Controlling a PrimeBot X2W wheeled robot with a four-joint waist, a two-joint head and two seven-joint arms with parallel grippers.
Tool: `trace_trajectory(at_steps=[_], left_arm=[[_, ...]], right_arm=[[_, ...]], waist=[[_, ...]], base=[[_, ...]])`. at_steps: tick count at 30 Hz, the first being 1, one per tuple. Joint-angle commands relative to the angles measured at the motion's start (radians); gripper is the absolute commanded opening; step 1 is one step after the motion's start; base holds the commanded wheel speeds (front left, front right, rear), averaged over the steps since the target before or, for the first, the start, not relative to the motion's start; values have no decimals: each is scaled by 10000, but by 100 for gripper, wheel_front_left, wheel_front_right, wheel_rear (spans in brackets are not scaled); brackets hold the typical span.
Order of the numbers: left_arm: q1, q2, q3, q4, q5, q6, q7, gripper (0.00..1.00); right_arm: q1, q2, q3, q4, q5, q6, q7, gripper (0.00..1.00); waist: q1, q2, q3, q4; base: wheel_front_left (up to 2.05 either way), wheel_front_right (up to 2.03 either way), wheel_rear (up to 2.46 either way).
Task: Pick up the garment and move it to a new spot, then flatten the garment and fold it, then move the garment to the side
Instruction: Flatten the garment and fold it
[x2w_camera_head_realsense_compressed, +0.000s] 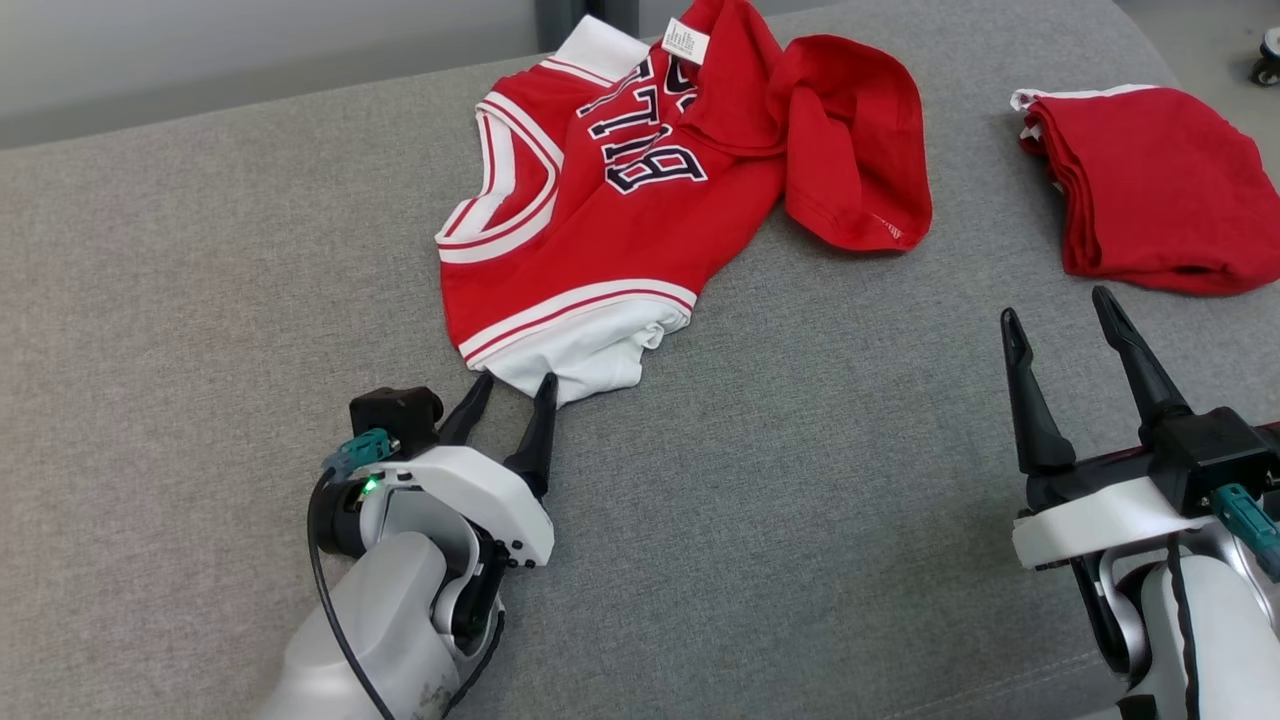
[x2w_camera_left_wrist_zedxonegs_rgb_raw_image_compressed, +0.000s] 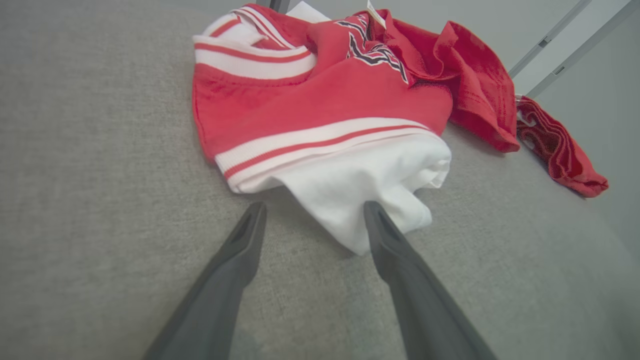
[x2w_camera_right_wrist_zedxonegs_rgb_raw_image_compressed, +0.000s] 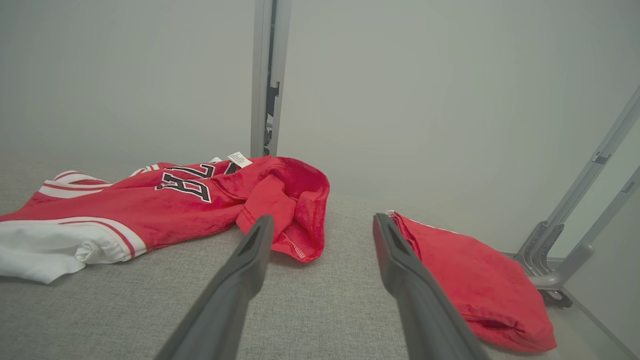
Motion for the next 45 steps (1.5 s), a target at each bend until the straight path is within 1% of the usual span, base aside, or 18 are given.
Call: trace_trajectory(at_steps=[1,3,11,14,15,16,17,18,26,28,36,45], left_arm=[[-297,48,-70,230,22,166,-54,100],[-442,50,-179,420,-116,209,-88,100],[-784,48,-738,821,-429,87,-179,100],[-693,48,-881,913,-564,-25,-202,48],[-661,48,-916,945,-602,-70,-206,38],[-629,48,-944,980,-620,-93,-201,25],[-590,48,-959,1014,-647,-141,-201,16],[-561,48,-951,1035,-673,-175,-206,0],[-236,57,-579,885,-616,-361,-218,0],[-195,138,-461,758,-488,-397,-219,0],[608,433,626,-469,70,-261,-221,0],[1868,991,1753,-1886,563,-31,-222,0]], right_arm=[[-107,9,0,21,-72,-4,-70,100],[-116,18,-29,50,-69,-4,-75,100],[-114,36,-167,117,-94,-4,-76,100],[-3,7,-155,289,-62,-4,-64,100],[4,1,-175,362,-88,-4,-56,100],[-5,9,-185,422,-102,-4,-56,100],[-8,17,-194,486,-104,-4,-55,100],[-11,23,-187,522,-92,-4,-57,100],[121,44,-146,745,-13,-4,-56,100],[188,56,-110,784,-9,-4,-57,100],[420,-2,-182,809,76,-4,-59,100],[666,-68,-47,1063,151,-4,-59,100]], waist=[[0,0,51,-67],[0,0,62,-113],[0,0,-31,-53],[0,0,-203,90],[0,0,-275,139],[0,0,-344,186],[0,0,-427,240],[0,0,-507,285],[0,0,-1025,545],[0,0,-1141,583],[0,0,-1605,1017],[0,0,-2251,1755]], base=[[0,0,0],[0,0,0],[0,0,0],[0,0,0],[0,0,0],[0,0,0],[0,0,0],[0,0,0],[0,0,0],[0,0,0],[0,0,0],[0,0,0]])
